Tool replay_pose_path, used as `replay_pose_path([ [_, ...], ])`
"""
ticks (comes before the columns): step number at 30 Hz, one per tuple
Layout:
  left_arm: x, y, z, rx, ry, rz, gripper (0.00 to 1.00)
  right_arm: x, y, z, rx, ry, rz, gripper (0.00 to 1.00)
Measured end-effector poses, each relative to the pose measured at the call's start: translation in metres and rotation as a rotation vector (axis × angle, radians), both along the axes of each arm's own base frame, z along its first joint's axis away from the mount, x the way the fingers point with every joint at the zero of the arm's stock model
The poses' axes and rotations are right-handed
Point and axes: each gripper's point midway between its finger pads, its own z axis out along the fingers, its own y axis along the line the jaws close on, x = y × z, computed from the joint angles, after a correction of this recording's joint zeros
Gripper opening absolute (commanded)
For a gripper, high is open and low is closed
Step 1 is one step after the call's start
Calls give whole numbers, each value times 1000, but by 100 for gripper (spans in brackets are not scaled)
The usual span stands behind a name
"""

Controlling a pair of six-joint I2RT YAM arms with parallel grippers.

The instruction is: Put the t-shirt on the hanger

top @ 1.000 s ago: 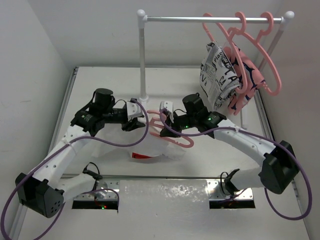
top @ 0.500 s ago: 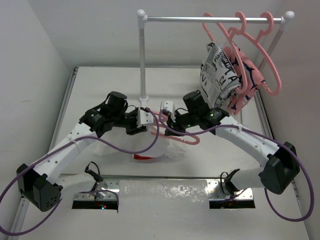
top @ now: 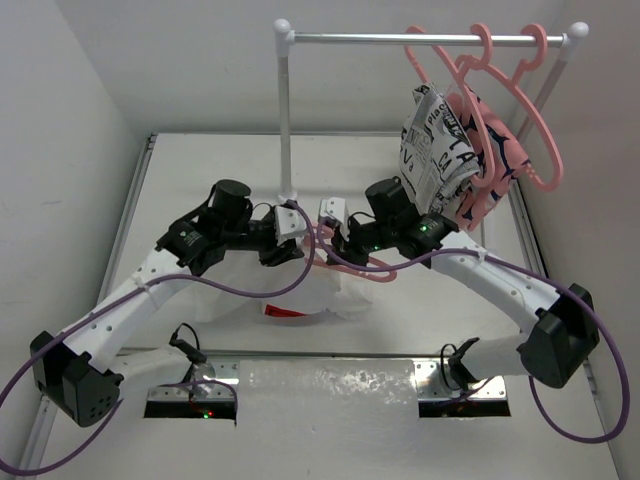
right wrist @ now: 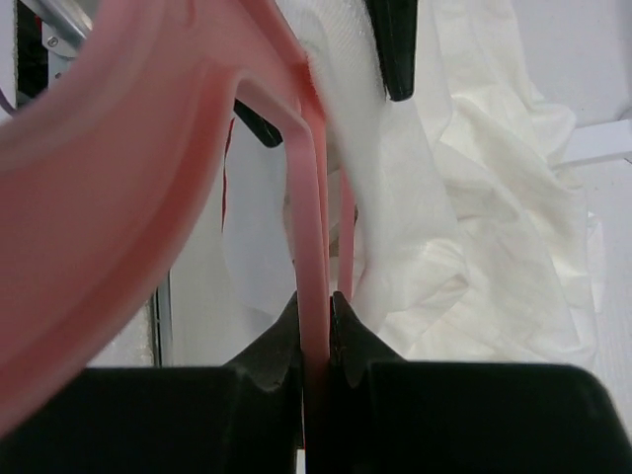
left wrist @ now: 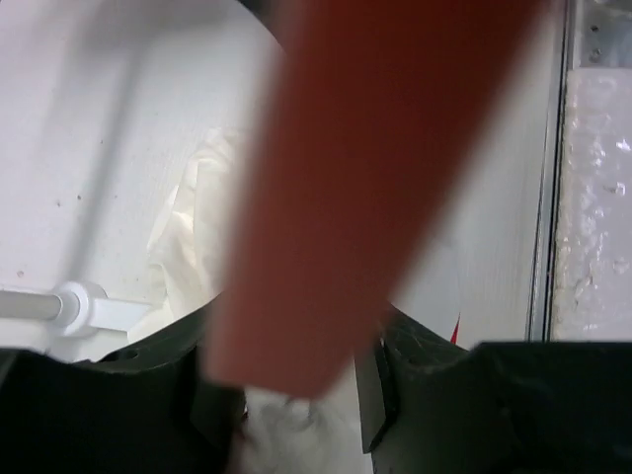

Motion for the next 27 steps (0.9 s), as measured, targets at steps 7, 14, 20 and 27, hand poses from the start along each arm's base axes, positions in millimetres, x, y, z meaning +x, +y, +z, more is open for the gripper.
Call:
replay_pose_path([
  [7,10,1,-2,-26,24,115,0,6,0,-2,-11,-27,-21,0],
  [14,10,2,-5,-19,5,112,42,6,1,-4,-7,-29,-19,0],
  [20,9,7,-1,48,-156,32,96,5,5,0,11,-39,-7,0],
  [27,14,15,10,148,-215,-25,98,6,6,1,18,-43,-4,0],
])
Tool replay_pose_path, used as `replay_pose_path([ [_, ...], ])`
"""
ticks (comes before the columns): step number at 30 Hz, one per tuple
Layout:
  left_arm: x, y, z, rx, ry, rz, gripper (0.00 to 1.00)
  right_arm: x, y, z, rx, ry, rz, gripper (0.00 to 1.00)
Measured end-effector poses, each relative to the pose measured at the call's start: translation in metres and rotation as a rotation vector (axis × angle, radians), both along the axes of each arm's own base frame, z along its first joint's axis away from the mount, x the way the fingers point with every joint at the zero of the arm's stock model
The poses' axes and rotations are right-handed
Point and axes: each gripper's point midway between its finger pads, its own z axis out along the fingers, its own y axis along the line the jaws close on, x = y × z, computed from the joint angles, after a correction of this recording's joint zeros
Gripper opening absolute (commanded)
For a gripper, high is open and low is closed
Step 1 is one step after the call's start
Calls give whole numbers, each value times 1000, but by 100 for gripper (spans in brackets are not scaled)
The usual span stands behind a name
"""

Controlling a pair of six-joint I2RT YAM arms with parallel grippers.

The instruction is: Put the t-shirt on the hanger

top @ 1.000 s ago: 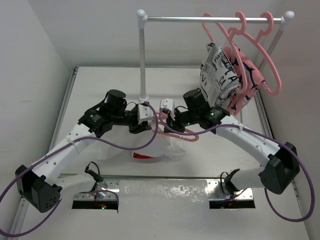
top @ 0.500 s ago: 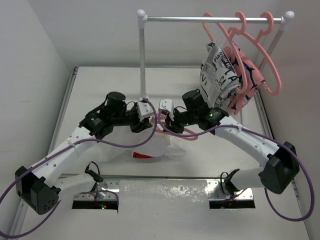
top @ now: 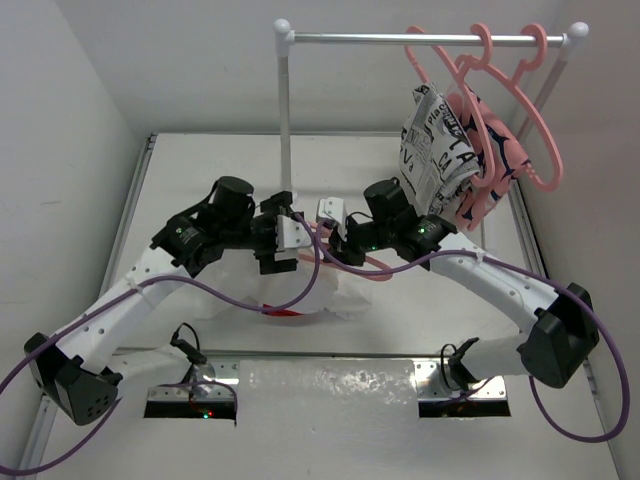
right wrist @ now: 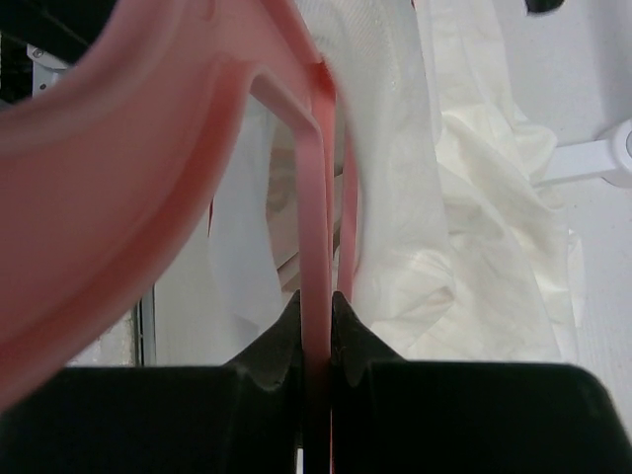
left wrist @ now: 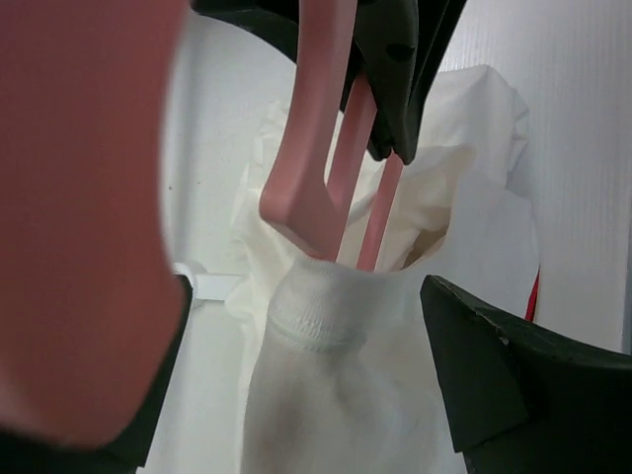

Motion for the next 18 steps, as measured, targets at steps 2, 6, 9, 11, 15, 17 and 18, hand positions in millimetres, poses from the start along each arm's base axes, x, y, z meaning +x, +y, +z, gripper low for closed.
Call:
replay_pose_path([
  [2,1,4,7,27,-20,-13,98,0,0,0,2,-2,0,0],
  [6,3,15,12,88,-27,-19,78,0,1,1,6,-3,3,0],
  [9,6,22,9,139,-9,-24,69,0,1,1,7,-1,6,0],
  [11,6,23,3,163,21,-33,55,-1,0,0,2,4,6,0],
  [15,9,19,-3,171,49,-46,1,-4,-3,-5,-16,21,1,0],
  [17,5,18,-7,172,79,-56,0,1,-6,-6,-26,7,-15,0],
  [18,5,17,-9,172,86,-56,0,2,-7,-7,-29,9,-18,0],
])
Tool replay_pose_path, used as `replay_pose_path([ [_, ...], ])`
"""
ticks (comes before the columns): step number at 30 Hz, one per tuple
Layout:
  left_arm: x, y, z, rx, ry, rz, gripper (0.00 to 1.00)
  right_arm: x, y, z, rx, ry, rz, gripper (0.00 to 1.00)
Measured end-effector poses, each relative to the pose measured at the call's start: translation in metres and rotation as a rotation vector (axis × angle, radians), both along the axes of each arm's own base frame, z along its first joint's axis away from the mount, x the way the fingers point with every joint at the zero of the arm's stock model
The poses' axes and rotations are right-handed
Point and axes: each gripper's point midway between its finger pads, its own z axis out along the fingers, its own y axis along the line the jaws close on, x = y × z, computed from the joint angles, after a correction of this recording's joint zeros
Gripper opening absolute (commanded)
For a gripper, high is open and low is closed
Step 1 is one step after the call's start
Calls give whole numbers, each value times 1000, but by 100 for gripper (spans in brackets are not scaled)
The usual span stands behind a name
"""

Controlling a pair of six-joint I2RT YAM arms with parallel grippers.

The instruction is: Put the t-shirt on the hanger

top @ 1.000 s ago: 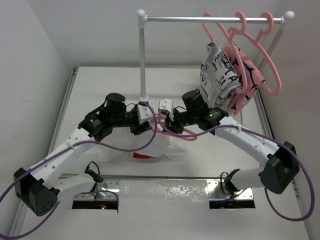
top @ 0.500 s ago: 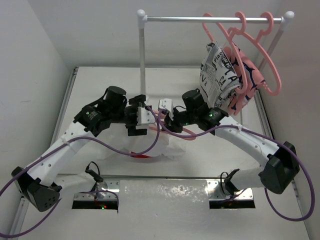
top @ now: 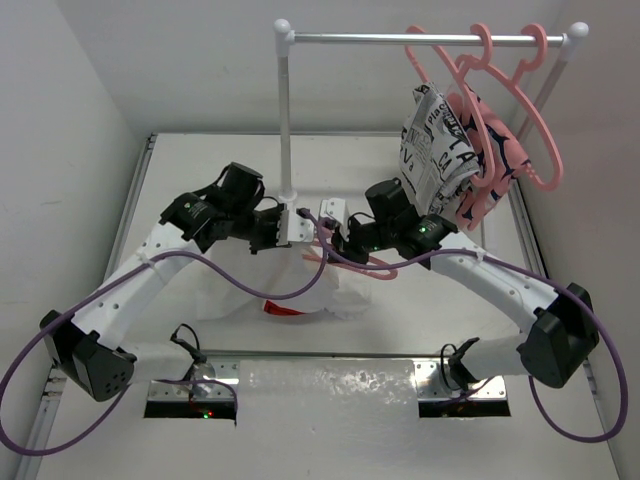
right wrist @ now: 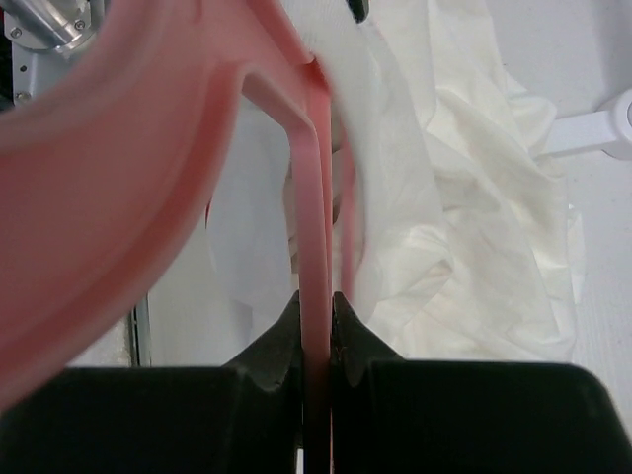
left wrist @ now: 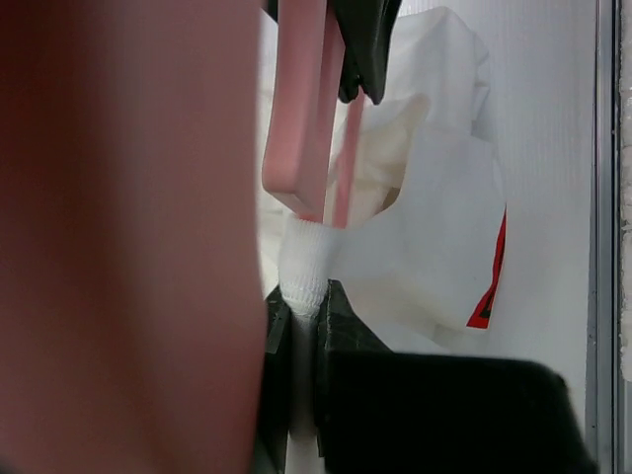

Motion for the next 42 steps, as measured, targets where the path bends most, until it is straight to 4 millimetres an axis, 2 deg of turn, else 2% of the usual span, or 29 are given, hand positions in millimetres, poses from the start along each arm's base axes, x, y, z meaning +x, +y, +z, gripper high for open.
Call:
replay_pose_path([
  [6,-4,-2,-4,-6,31,-7,1,0,-2,-2,-9,1,1,0],
  [8,-7,-3,-9,-9,49,-10,18,-2,-3,-6,-16,6,3,0],
  [9,-8,-4,-11,-14,60,-10,20,-3,-3,-8,-19,10,6,0],
  [10,-9,-5,-13,-23,67,-8,14,-4,-3,-8,-22,14,7,0],
  [11,-9,-6,-14,-30,75,-5,3,-5,-3,-9,-24,17,9,0],
  [12,-10,-7,-15,-38,79,-4,0,-6,-4,-10,-26,18,8,0],
  [18,-15,-9,-16,-79,93,21,0,-6,-5,-11,-33,19,9,0],
  [19,-15,-9,-16,-86,96,31,0,-6,-5,-11,-34,17,6,3],
  [20,-14,-9,-16,-91,99,44,0,-4,-5,-11,-37,13,-1,24],
  [21,-14,-9,-17,-97,101,61,0,-2,-6,-11,-37,14,-15,36],
  [22,-15,-7,-21,-100,125,91,0,7,-4,-6,-23,-16,-43,46],
  [23,-13,-5,-24,-106,139,122,0,15,-3,-2,-13,-37,-75,62],
  [24,-10,-2,-26,-109,149,161,0,23,-4,1,-6,-46,-124,72],
  [27,6,12,-33,-129,171,302,0,52,-12,14,40,-50,-304,89],
  [28,11,17,-34,-137,171,342,0,64,-19,19,63,-39,-385,91],
  [30,16,25,-36,-152,171,407,0,84,-37,32,127,-21,-549,92],
  [32,16,31,-37,-173,173,463,0,104,-70,50,223,-44,-770,87],
  [34,14,35,-37,-200,178,507,0,104,-95,60,318,-61,-915,75],
  [36,12,36,-36,-229,185,538,0,95,-106,65,406,-37,-995,72],
  [38,11,36,-33,-261,196,570,0,89,-101,63,468,11,-1028,71],
  [39,12,36,-32,-275,202,582,0,86,-92,56,476,44,-1025,71],
  [42,14,34,-30,-312,223,614,0,74,-49,28,457,162,-963,71],
])
